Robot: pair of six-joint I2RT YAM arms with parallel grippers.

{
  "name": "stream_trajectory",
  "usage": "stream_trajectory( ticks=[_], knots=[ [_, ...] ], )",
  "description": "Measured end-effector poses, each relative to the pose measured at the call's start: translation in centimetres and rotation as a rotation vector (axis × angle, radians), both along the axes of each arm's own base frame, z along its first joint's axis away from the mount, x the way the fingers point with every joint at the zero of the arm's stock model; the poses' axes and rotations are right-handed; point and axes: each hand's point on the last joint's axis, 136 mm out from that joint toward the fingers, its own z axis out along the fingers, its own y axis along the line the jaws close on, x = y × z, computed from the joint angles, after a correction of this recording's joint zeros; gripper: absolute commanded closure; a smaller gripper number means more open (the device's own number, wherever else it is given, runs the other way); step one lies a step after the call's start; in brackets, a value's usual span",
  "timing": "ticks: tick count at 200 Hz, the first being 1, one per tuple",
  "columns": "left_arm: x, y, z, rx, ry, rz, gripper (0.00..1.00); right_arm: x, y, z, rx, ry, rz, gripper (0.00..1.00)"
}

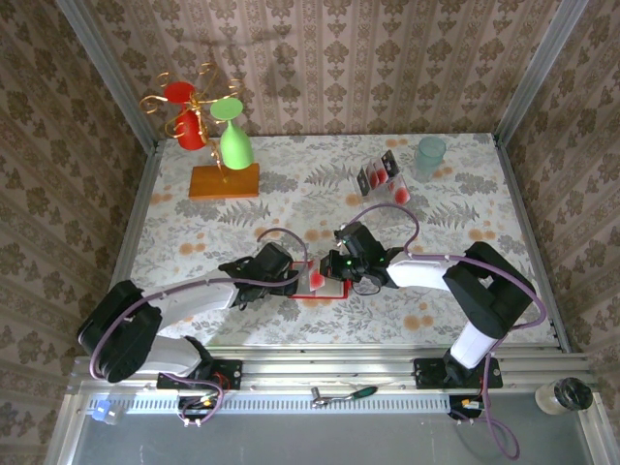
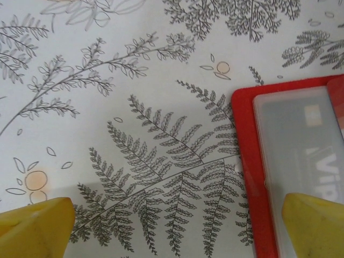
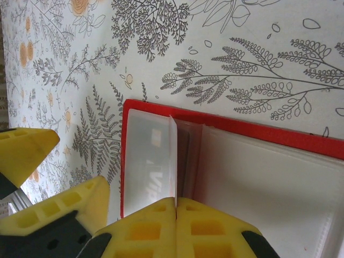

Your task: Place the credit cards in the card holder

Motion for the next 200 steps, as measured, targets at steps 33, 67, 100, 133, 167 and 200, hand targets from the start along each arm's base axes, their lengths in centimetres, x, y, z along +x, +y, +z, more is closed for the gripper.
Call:
stream_trajectory(
  ticks=[33,67,100,133,167,200],
  knots=[
    [-0.2,-0.4,-0.5,0.014,0.012,-0.013,0.0,0.0,0.0,0.0,0.0,-0.001,0.0,1.0],
    [-0.3,-0.4,-1.1,0.03,0.025,-0.018,0.0,0.0,0.0,0.0,0.001,0.0,0.0,1.0],
    [-0.3,-0.5,-1.4,0.039,0.03,-0.02,0.0,0.0,0.0,0.0,0.002,0.0,0.001,1.0],
    [-0.4,-0.5,-1.3,0.043,0.025,-0.016,0.0,-0.2,-0.8,1.2,0.003,-0.032,-0.019,1.0],
    [-0.6,-0.6,-1.3,0.044,0.024,-0.01,0.0,-0.5,-2.6,3.0,0.02,-0.092,-0.062,1.0],
    [-0.6,-0.6,-1.3,0.044,0.024,-0.003,0.0,-0.9,-3.6,1.9,0.016,-0.095,-0.093,1.0]
  ],
)
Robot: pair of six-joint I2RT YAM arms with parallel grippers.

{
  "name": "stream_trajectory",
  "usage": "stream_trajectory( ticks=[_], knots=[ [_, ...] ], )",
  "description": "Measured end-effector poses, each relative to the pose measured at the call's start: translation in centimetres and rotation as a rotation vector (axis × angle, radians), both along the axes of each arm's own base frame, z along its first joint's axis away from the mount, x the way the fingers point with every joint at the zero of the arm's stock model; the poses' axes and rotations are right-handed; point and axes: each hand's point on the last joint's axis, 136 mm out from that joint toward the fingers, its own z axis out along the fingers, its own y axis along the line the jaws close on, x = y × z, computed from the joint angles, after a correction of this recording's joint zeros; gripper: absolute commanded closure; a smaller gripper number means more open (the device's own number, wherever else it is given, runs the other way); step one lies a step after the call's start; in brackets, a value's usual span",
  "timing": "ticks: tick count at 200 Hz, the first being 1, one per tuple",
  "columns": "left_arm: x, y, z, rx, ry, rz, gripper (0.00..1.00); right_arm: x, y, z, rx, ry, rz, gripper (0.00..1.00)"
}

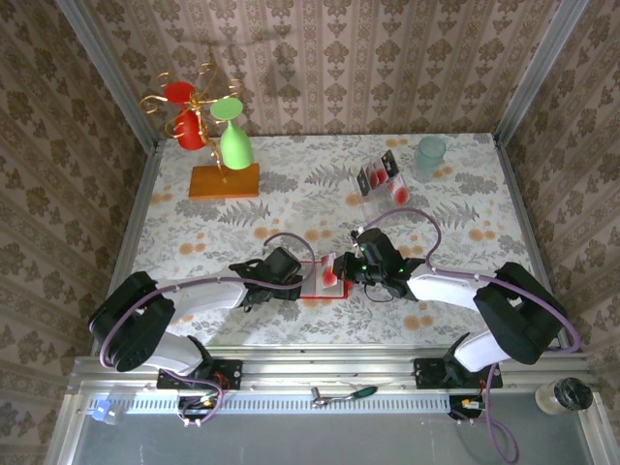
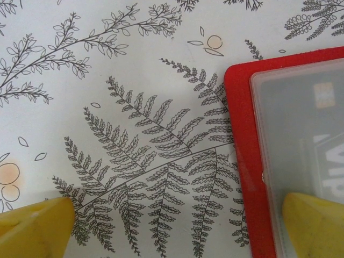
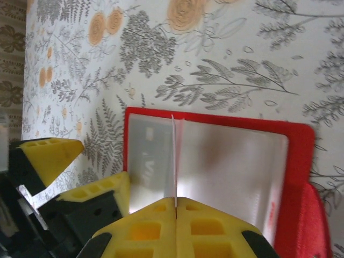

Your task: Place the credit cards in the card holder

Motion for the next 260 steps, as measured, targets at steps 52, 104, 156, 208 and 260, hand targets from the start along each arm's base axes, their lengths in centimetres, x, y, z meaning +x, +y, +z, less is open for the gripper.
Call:
stream_trajectory(
  ticks=[52,104,156,208,260],
  knots=[
    [-0.1,0.0,0.0,0.002,-0.001,0.006,0.0,0.6,0.2,0.2,0.058,-0.036,-0.033,1.0],
    [-0.1,0.1,0.0,0.001,-0.002,0.014,0.0,1.5,0.9,0.1,0.104,-0.058,-0.056,1.0],
    [0.0,0.2,0.0,0.004,-0.005,0.016,0.0,1.7,1.7,-0.6,0.124,-0.054,-0.059,1.0],
    [0.0,0.2,0.0,0.002,-0.004,0.021,0.0,2.0,1.8,-1.3,0.13,-0.056,-0.078,1.0],
    [0.0,0.2,0.0,0.003,-0.005,0.022,0.0,1.8,1.4,-1.8,0.129,-0.066,-0.093,1.0]
  ],
)
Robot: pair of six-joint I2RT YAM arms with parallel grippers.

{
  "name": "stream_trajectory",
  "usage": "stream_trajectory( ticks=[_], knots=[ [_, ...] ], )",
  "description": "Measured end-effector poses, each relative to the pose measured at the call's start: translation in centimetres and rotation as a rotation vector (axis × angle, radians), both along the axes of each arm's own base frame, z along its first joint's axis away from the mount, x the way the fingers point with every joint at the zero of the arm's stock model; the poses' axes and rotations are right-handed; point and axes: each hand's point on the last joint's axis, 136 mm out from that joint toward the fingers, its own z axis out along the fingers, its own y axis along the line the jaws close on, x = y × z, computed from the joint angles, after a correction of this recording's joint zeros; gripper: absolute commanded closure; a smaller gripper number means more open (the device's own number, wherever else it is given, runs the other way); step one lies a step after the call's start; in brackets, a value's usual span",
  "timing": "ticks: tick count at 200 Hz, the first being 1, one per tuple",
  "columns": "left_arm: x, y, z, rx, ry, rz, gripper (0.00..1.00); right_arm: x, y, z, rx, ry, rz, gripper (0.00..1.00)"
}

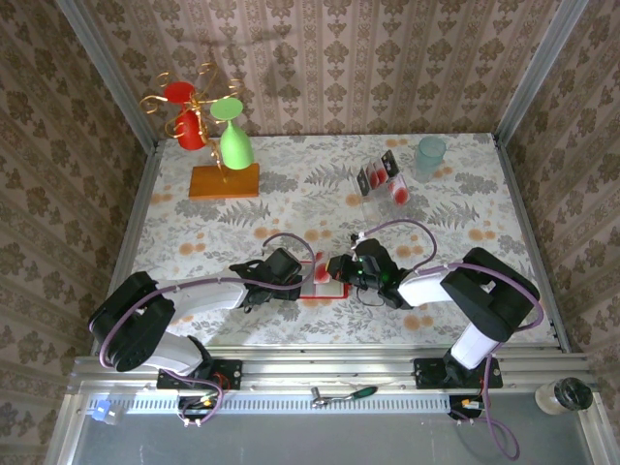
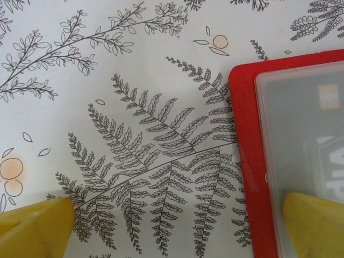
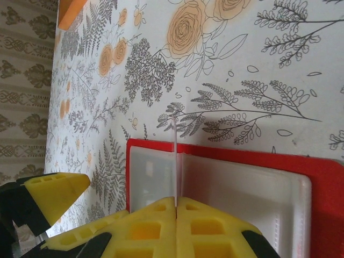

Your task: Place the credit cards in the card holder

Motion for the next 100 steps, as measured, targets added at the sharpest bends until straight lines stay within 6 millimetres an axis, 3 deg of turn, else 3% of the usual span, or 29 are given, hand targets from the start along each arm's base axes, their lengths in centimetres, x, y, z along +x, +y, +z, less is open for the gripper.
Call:
stream_trajectory(
  ticks=[100],
  knots=[
    [0.06,0.15,0.0,0.007,-0.005,0.004,0.0,0.14,0.12,-0.39,0.044,0.002,-0.025,1.0]
  ],
)
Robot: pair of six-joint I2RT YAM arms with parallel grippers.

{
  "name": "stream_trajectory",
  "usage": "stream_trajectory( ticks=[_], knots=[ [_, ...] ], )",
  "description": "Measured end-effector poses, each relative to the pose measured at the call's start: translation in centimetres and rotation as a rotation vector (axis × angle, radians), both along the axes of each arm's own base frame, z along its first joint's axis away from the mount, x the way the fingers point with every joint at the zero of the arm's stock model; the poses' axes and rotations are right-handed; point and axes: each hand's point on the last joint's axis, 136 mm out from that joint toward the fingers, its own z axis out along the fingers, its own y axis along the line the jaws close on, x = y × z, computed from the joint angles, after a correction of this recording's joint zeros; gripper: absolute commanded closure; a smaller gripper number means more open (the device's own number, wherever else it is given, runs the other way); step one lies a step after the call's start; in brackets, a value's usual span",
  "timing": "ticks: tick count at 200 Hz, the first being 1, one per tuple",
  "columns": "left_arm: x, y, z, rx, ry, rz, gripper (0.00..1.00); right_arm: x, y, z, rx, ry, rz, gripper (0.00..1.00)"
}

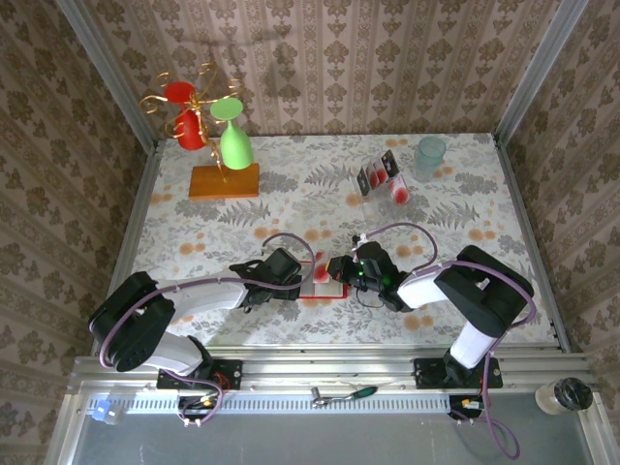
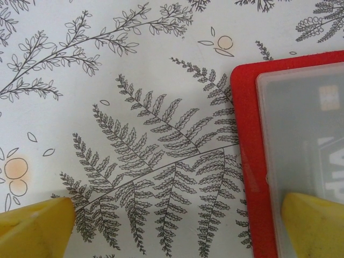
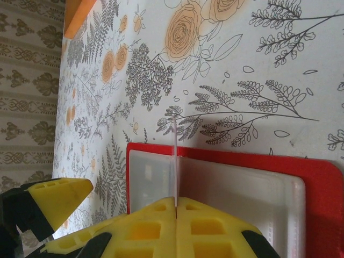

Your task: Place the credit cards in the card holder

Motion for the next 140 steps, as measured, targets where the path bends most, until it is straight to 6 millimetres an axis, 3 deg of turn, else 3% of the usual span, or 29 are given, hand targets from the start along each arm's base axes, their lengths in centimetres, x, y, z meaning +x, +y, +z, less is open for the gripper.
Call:
stream_trajectory(
  ticks=[140],
  knots=[
    [0.0,0.04,-0.02,0.001,-0.001,0.001,0.0,-0.25,0.02,0.27,0.072,-0.001,-0.025,1.0]
  ],
)
